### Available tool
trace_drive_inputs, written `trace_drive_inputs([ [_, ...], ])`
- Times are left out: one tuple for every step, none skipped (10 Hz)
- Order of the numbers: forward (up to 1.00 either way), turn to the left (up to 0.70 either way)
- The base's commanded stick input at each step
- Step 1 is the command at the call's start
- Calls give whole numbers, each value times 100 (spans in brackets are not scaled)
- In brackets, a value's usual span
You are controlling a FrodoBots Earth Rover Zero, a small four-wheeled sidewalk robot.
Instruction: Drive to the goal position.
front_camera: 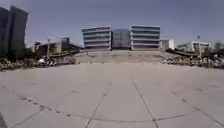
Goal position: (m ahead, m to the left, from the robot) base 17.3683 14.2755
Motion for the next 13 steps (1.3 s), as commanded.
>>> trace_drive_inputs([
  [100,0],
  [100,0],
  [100,0],
  [100,0],
  [100,0],
  [100,0],
  [100,0],
  [100,0],
  [100,0],
  [100,0],
  [100,0],
  [100,0],
  [100,0],
])
